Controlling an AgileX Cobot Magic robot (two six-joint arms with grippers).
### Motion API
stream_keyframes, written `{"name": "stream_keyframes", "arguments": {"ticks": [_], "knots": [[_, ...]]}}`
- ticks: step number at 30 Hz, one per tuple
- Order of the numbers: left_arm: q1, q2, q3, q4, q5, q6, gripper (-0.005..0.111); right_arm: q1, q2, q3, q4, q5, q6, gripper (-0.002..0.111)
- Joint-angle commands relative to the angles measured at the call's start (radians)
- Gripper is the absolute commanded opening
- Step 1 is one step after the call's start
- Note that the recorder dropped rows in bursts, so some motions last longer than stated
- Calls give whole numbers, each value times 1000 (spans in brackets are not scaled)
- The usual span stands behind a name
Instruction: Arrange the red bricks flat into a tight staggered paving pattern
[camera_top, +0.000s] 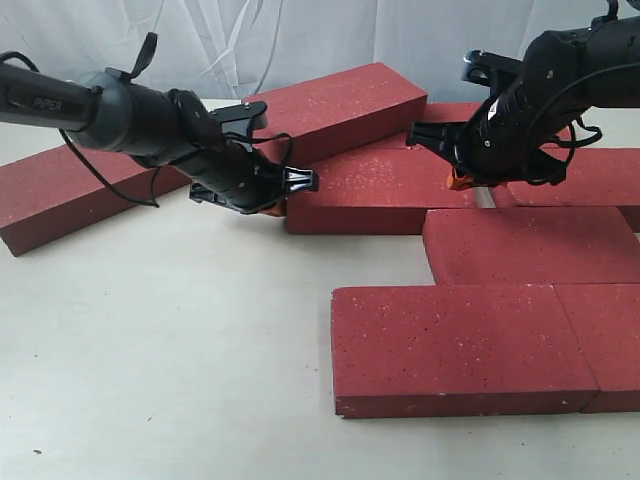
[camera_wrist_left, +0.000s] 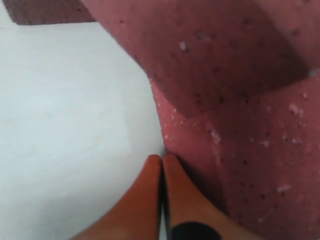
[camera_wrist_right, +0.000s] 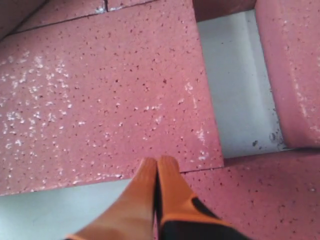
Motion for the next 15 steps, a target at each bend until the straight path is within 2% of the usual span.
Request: {"name": "stream_keyframes", "arguments": {"ticks": [1, 15], "knots": [[-30, 30, -47, -32, 25, 1, 0, -6, -10, 3, -17, 2, 0, -1], [-95, 80, -143, -57, 44, 1, 0, -6, -10, 3, -25, -3, 0, -1]]}}
